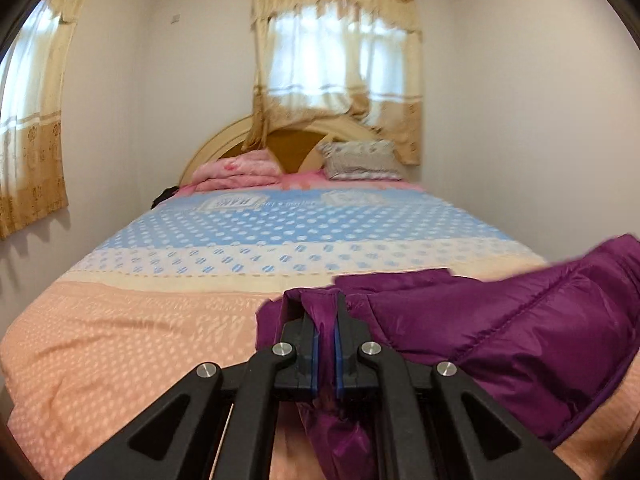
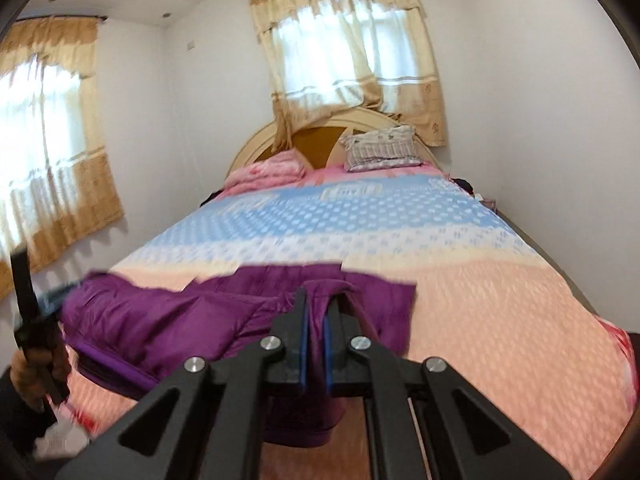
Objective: Fold large clothes
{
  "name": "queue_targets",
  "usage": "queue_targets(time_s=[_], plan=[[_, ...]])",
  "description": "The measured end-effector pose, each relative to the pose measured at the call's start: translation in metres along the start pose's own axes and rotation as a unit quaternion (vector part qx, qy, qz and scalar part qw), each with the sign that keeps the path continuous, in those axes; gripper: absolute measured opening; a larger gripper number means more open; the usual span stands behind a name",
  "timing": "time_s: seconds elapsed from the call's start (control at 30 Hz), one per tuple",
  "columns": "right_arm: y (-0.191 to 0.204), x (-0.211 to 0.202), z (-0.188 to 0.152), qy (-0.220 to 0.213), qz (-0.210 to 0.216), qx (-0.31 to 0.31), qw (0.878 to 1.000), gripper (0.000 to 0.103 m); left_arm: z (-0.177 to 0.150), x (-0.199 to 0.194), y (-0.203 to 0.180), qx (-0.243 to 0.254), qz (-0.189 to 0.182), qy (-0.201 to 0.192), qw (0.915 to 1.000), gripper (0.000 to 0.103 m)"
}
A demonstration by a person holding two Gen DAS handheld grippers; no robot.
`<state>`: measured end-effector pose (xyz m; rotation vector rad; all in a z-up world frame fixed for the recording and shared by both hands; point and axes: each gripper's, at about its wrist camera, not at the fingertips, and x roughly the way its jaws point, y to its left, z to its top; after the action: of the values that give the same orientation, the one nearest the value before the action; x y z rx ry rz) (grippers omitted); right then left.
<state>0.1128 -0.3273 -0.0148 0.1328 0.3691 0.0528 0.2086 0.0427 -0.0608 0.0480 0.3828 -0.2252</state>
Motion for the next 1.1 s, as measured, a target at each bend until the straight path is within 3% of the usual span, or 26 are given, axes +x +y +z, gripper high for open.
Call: queue_targets(time_s=[0.1,0.23,0.33,0.43,0.47,0.5,0.57,0.63,0.67,0.7,0.73,0.87,1.0,1.1], plan=[[-0.014,0.073,0.011,0.006,-0.015,0.025,1.0,0.007,0.001,0.073,0.008,-0.002,0.012,0.032,0.9994,0.008],[-0.025,0.143,0.007,0.031,-0.034,0.036,0.998,0.007,-0.01,0.127,0.016,-0.012,0.011,0.082,0.9965,0.01],[-0.041,0.168,-0.004,0.055,-0.043,0.05,0.996,0.007,-0.011,0.146,0.031,-0.058,-0.005,0.097,0.9936,0.019],[-0.056,0.184,-0.012,0.07,-0.054,0.06,0.994,0.007,-0.003,0.151,0.04,-0.077,0.006,0.076,0.9941,0.045],[-0.06,0.19,-0.014,0.075,-0.055,0.063,0.994,0.007,-0.002,0.148,0.04,-0.072,0.038,0.062,0.9947,0.078],[-0.065,0.197,-0.015,0.077,-0.058,0.066,0.993,0.008,0.0,0.147,0.039,-0.071,0.062,0.047,0.9944,0.099],[-0.07,0.208,-0.013,0.079,-0.068,0.069,0.992,0.015,0.007,0.147,0.044,-0.081,0.082,0.008,0.9933,0.1],[-0.071,0.218,-0.009,0.085,-0.068,0.07,0.992,0.044,0.014,0.149,0.045,-0.09,0.096,0.002,0.9913,0.101],[-0.07,0.22,-0.007,0.078,-0.074,0.07,0.992,0.053,0.017,0.152,0.044,-0.087,0.112,0.004,0.99,0.101],[-0.07,0.219,-0.004,0.062,-0.086,0.071,0.992,0.072,0.02,0.153,0.041,-0.082,0.125,-0.001,0.9888,0.101],[-0.068,0.214,0.0,0.049,-0.092,0.076,0.992,0.076,0.021,0.153,0.037,-0.073,0.134,-0.008,0.9883,0.101],[-0.047,0.201,0.005,0.04,-0.077,0.061,0.994,0.076,0.018,0.152,0.03,-0.06,0.169,-0.024,0.9835,0.101],[-0.018,0.201,0.001,0.045,-0.048,0.027,0.997,0.076,0.018,0.15,0.023,-0.069,0.151,-0.023,0.9859,0.101],[0.003,0.219,-0.003,0.081,-0.023,0.006,0.996,0.075,0.022,0.166,0.005,-0.05,0.135,0.003,0.9896,0.101]])
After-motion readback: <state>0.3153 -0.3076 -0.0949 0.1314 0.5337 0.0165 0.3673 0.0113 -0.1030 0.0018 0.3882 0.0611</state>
